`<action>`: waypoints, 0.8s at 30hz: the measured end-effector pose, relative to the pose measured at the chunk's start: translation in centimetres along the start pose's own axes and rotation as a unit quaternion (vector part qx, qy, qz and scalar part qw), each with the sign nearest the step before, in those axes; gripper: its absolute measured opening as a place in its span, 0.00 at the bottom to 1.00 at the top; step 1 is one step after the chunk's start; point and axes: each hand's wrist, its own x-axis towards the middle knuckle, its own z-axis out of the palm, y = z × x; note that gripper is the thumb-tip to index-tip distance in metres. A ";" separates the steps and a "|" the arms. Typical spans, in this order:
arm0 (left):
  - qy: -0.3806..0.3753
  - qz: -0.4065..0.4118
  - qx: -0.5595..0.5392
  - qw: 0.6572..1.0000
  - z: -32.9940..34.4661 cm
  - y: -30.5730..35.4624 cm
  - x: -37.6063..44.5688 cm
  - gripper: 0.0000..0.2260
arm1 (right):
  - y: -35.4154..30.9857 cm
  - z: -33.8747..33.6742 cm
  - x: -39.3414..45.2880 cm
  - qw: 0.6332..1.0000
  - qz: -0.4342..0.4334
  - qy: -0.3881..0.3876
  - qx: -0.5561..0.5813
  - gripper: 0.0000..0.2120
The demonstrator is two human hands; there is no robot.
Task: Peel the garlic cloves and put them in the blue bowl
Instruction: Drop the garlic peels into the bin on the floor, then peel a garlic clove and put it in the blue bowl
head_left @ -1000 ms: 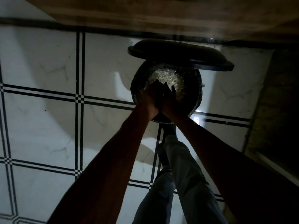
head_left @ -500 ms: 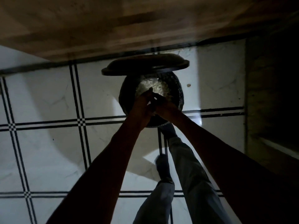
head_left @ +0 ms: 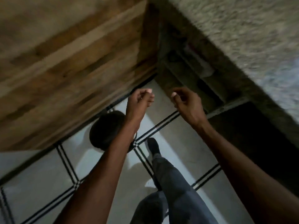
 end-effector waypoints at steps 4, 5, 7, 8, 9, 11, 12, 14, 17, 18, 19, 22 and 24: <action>-0.119 0.078 0.066 0.988 10.3 6.9 -6.2 0.05 | -1.5 -13.0 -6.6 0.993 0.004 0.116 0.004 0.12; -0.149 0.096 0.077 0.981 13.0 8.1 -7.9 0.04 | -1.5 -15.8 -8.2 0.990 0.012 0.143 0.008 0.12; -0.210 0.131 0.097 0.964 18.3 10.1 -10.9 0.03 | -0.8 -21.1 -11.3 0.979 0.035 0.198 0.011 0.12; -0.237 0.144 0.109 0.955 20.9 10.8 -12.2 0.03 | -0.2 -23.4 -12.8 0.973 0.046 0.225 0.011 0.12; -0.261 0.156 0.121 0.945 23.3 11.5 -13.3 0.03 | 0.5 -25.5 -14.2 0.967 0.057 0.249 0.016 0.12; -0.303 0.175 0.150 0.925 28.2 12.1 -15.5 0.03 | 2.2 -29.3 -17.4 0.955 0.079 0.285 0.030 0.11; -0.322 0.182 0.166 0.914 30.5 12.2 -16.2 0.03 | 3.3 -30.9 -18.7 0.948 0.094 0.302 0.036 0.11; -0.355 0.204 0.198 0.890 35.0 11.7 -17.6 0.04 | 5.7 -33.9 -21.9 0.933 0.126 0.333 0.048 0.10; -0.392 0.234 0.224 0.861 41.4 10.2 -19.9 0.03 | 10.1 -37.6 -26.8 0.914 0.176 0.364 0.033 0.09; -0.399 0.235 0.229 0.856 43.4 9.7 -20.2 0.03 | 11.6 -38.6 -28.0 0.909 0.196 0.368 0.029 0.07; -0.402 0.231 0.234 0.854 45.2 9.3 -20.5 0.03 | 13.1 -39.6 -29.1 0.903 0.218 0.369 0.025 0.05; -0.394 0.206 0.245 0.861 50.0 7.5 -21.2 0.08 | 17.0 -42.8 -31.5 0.883 0.267 0.384 0.043 0.08; -0.385 0.189 0.263 0.864 52.4 6.5 -21.0 0.09 | 19.2 -45.1 -31.4 0.869 0.284 0.402 0.048 0.11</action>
